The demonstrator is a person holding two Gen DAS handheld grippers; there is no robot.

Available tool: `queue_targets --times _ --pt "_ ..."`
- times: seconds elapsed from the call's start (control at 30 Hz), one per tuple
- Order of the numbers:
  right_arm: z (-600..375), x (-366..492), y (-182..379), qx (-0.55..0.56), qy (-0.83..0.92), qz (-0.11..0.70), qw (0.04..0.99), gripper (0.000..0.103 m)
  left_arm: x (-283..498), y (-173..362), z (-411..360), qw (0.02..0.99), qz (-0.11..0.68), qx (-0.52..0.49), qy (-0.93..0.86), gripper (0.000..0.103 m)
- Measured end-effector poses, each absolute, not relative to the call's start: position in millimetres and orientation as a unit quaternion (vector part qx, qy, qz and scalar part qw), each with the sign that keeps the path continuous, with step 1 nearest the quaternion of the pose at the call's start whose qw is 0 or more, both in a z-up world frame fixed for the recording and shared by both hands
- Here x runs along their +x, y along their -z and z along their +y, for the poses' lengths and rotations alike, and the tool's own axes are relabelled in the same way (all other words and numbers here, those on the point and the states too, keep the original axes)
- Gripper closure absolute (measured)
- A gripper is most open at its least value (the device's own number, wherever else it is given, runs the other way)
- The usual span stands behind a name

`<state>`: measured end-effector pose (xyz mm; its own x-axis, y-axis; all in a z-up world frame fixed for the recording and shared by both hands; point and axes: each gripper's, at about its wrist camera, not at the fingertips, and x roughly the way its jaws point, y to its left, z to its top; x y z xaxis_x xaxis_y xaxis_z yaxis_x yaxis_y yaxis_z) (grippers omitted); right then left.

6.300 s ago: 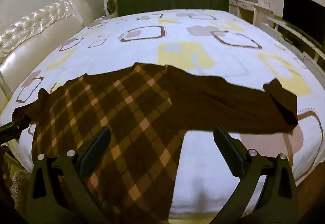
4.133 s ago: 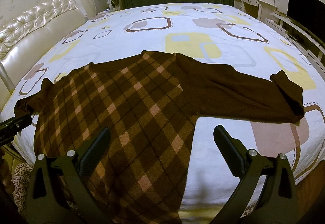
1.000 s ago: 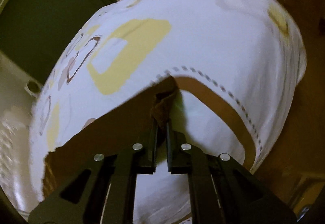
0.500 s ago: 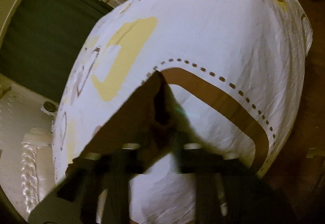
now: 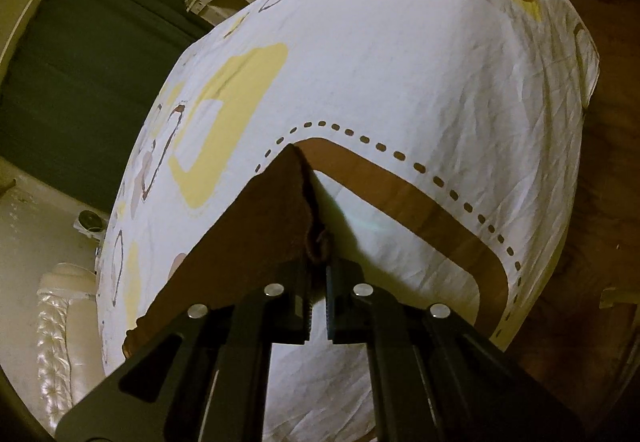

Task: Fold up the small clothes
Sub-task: 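Grasp the cuff of the sleeve nearest the right tool with the right tool, then carry the held sleeve across the sweater body with the right tool and release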

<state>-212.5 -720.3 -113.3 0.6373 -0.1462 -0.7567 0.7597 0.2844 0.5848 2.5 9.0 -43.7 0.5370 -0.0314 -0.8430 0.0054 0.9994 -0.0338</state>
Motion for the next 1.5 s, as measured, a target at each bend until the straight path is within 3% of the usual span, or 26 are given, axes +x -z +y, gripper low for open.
queue_targets --times 0.17,0.3,0.4,0.5,0.7,0.9,1.07,1.37,1.5 --pt "-716 -226 98 0.488 0.349 0.295 0.744 0.092 11 42 38 0.874 0.485 -0.039 -0.004 0.004" --pt "-708 -226 77 0.47 0.356 0.273 0.76 0.077 20 42 69 0.866 0.495 -0.065 -0.006 0.004" --pt "-696 -213 60 0.457 0.338 0.264 0.78 0.074 27 36 95 0.873 0.485 -0.053 -0.011 0.004" --pt "-675 -190 46 0.44 0.31 0.265 0.8 0.058 33 31 117 0.878 0.477 -0.042 -0.02 0.004" --pt "-620 -137 35 0.4 0.236 0.298 0.834 0.05 40 42 207 0.853 0.486 -0.188 -0.029 0.004" --pt "-571 -97 41 0.379 0.178 0.335 0.844 0.048 16 73 273 0.803 0.477 -0.357 -0.028 0.004" --pt "-544 -82 44 0.366 0.157 0.351 0.847 0.048 11 91 280 0.777 0.471 -0.417 -0.033 0.004" --pt "-529 -81 53 0.366 0.154 0.364 0.843 0.048 25 97 265 0.781 0.486 -0.387 -0.06 0.006" --pt "-527 -82 58 0.364 0.157 0.37 0.84 0.048 23 98 274 0.769 0.502 -0.382 -0.103 0.04"
